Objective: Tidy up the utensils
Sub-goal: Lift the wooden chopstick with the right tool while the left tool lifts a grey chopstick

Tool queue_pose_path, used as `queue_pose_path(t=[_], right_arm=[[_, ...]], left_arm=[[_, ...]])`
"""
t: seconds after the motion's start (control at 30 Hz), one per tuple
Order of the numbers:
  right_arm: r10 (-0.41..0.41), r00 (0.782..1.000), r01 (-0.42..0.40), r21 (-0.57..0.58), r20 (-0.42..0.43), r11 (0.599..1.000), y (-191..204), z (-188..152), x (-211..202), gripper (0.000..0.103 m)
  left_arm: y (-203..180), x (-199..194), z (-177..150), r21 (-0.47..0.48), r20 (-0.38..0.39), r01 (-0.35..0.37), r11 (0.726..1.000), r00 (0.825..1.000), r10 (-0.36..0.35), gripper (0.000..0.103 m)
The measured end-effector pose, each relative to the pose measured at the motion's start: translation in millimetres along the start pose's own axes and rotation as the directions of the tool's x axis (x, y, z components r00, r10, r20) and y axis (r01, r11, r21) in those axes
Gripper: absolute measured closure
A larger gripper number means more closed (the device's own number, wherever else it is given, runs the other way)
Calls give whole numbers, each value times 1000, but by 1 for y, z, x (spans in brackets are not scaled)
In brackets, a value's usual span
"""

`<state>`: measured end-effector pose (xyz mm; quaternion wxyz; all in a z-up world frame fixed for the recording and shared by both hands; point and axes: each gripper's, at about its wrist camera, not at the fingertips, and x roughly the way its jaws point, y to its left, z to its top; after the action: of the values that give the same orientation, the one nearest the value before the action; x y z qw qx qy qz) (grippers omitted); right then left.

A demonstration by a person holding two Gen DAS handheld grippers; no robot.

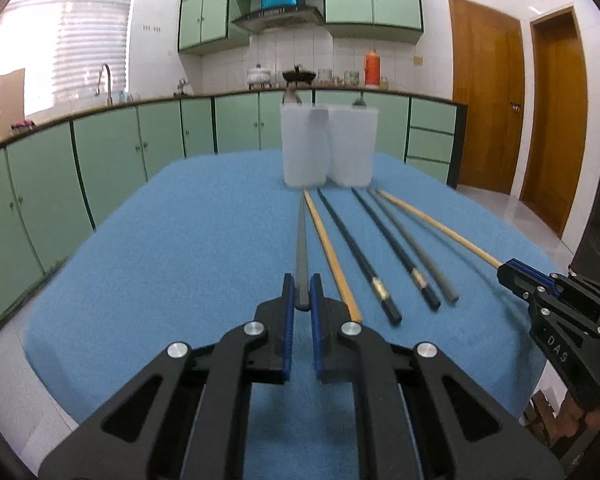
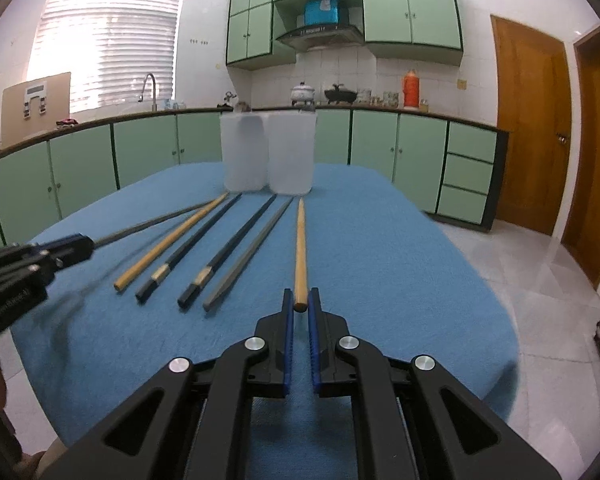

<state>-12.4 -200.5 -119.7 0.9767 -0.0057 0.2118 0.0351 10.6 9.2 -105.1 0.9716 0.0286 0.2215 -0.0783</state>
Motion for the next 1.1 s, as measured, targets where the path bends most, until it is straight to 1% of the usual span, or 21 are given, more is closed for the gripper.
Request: queue_pose_path(t=[0.17,0.33,0.4,0.53,0.7,0.83,1.1], right_arm=[[-9,998,9,-5,69,1000,-9,25,-19,96],[-4,988,7,-21,153,1000,-18,60,-38,96],[8,986,-5,-18,168,1000,-22,75,-40,96],[52,985,-55,10,163,998,-30,106,-38,96],[110,980,-116,27,168,993,-41,148,-34,96],[127,980,-128,-2,155,992,-39,172,-27,96],[165,977,-158,-59,132,986,-32,204,-14,96]], left_arm=[[2,-20,22,14,79,-13,1000,997,11,96],[5,-38,50,25,165,-15,1000,986,11,97],[6,-41,62,26,190,-8,1000,982,3,97],[8,-43,86,15,219,13,1000,976,-16,97],[11,-39,114,-5,228,42,999,973,-39,97],[12,-33,134,-5,236,51,999,971,-48,97],[21,-21,170,-33,235,80,996,969,-70,97]])
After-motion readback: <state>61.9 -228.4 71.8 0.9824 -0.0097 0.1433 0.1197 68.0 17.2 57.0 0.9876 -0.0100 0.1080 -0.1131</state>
